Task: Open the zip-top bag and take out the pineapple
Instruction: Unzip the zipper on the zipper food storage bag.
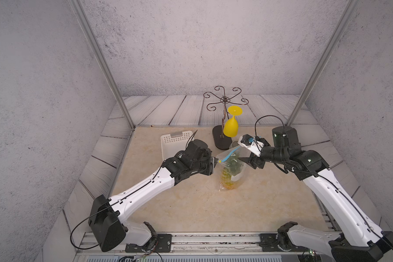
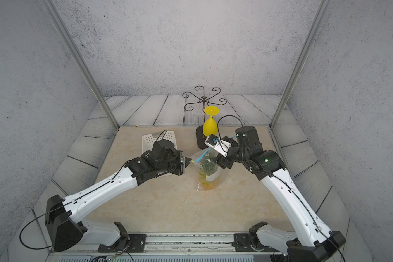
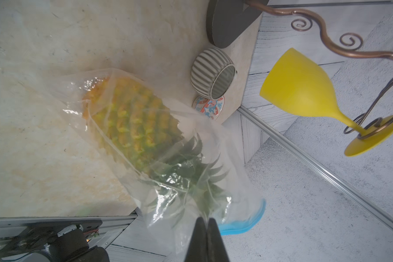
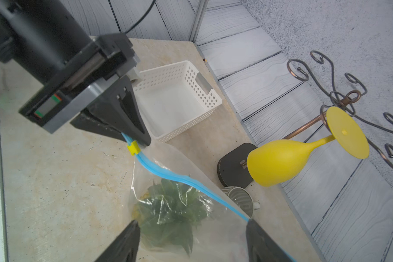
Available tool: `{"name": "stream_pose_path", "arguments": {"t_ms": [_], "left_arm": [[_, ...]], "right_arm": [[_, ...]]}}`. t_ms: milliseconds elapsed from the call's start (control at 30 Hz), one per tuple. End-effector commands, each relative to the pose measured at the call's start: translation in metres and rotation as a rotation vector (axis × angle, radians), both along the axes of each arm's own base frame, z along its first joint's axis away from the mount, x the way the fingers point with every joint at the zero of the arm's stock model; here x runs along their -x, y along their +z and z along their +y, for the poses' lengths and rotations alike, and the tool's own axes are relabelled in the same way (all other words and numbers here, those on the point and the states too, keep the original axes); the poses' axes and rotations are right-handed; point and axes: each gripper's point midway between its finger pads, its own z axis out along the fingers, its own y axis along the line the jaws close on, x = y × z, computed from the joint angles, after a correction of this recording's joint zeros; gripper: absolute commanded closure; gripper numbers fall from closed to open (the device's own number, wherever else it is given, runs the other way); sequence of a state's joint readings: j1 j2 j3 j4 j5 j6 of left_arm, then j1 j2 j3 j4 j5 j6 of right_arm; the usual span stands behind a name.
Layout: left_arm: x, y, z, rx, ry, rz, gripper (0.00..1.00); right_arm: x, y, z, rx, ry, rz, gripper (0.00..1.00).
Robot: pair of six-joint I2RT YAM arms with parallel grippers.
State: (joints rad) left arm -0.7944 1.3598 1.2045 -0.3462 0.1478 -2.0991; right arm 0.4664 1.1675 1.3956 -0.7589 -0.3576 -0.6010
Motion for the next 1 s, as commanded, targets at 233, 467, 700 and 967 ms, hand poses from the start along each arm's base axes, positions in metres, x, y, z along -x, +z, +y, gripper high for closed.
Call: {"name": "stream_pose_path", "arguments": {"t_ms": [233, 467, 700, 967], "left_arm": [[-0.015, 0.021, 0.044, 0.008, -0.022, 0.041, 1.0], [-0.019, 0.039, 0.036, 0.038, -0.092, -0.015, 1.0], [-0.02, 0.056, 0.034, 0.055, -0.099, -0.047, 1.0], [-0.015, 0.056, 0.033, 0.075, -0.106, -0.037, 1.0]], "right_arm": [[-0.002, -0.007, 0.037, 0.075, 0.107, -0.005, 0.26], [-0.017, -0.015, 0.055, 0.159, 0.135, -0.063, 0.29], [-0.024, -0.04, 0.059, 0.314, 0.166, -0.086, 0.36], [-0.031, -0.046, 0.065, 0.351, 0.154, -0.115, 0.54]]}}
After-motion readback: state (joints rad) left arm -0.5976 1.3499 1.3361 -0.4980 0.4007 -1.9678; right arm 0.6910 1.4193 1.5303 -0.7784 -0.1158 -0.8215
